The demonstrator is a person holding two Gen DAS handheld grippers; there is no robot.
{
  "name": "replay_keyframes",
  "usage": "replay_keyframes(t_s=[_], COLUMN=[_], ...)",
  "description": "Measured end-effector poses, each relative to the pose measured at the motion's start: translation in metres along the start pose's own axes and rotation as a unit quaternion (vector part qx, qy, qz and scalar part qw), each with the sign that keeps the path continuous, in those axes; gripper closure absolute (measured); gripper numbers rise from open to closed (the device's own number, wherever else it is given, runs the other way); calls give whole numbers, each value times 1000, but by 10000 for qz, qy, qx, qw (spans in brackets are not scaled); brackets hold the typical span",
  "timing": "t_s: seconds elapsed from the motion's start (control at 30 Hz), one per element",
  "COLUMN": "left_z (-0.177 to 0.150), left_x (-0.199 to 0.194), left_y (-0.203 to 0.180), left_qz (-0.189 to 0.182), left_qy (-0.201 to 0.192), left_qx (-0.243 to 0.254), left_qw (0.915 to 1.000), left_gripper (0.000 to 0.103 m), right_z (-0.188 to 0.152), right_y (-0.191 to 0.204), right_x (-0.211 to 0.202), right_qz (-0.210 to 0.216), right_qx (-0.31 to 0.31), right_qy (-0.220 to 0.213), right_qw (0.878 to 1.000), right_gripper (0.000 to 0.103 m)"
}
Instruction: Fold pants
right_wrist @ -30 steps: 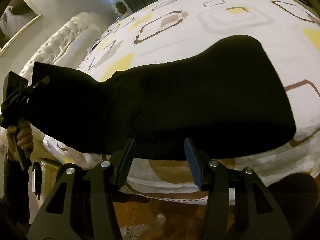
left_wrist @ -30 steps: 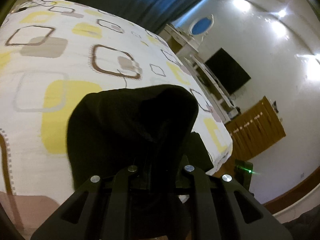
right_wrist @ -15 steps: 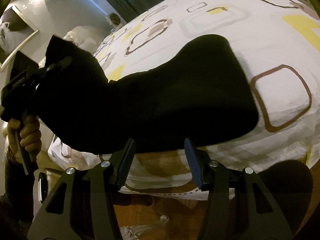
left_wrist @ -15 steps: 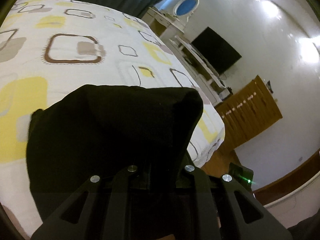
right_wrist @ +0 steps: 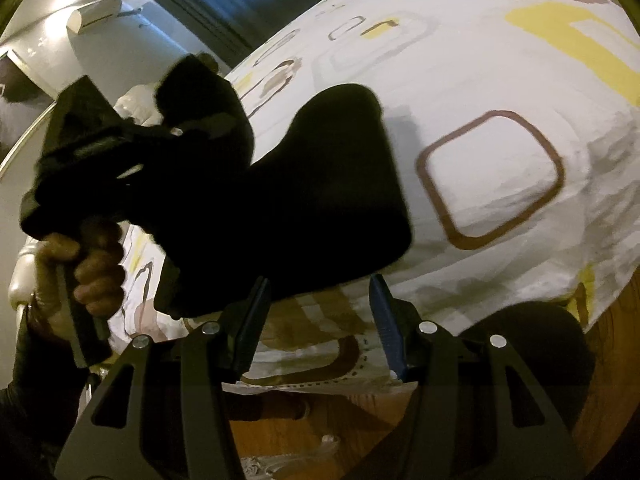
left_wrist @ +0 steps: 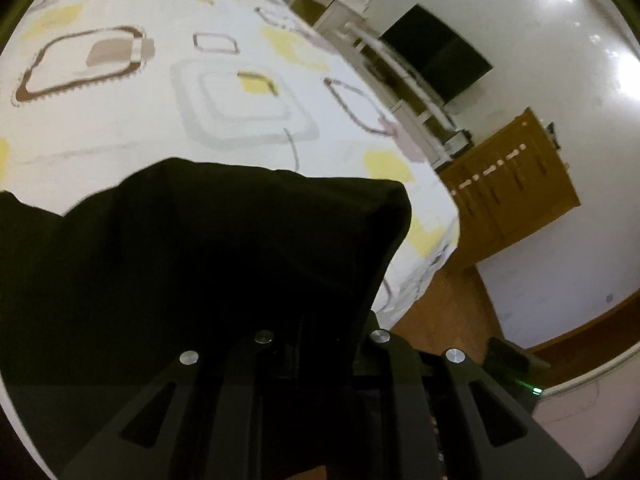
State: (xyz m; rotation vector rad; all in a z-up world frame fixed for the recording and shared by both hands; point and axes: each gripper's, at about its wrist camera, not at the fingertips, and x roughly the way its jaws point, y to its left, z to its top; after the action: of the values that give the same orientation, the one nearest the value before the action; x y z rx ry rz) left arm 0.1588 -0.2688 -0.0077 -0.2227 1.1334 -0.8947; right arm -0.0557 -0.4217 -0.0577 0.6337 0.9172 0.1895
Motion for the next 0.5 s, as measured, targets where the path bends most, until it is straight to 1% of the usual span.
replay_keyframes(t_s=[0.13,0.3,0.4,0.5], left_z=[0,1,2,4], left_x=[20,30,35,42], left_y=[0,0,-2,-3], left_qz=[187,308,417,414], left_qy=[107,175,195,183], left_qx=[-57,-167,-143,-257], left_qw=[9998,9992,9988,9986], left_gripper=[88,88,85,79], right_z=[-1,-1,-1,-1], right_y=[-11,-21,-22,-23], right_x=[-6,-8,-8,-7], right_qz=[-22,-11,11,20], right_qx=[108,210,219,242], right_qy=[-46,-63,-61,-64], right_qw=[9999,9998,9997,9997], right_gripper=[52,52,52,52])
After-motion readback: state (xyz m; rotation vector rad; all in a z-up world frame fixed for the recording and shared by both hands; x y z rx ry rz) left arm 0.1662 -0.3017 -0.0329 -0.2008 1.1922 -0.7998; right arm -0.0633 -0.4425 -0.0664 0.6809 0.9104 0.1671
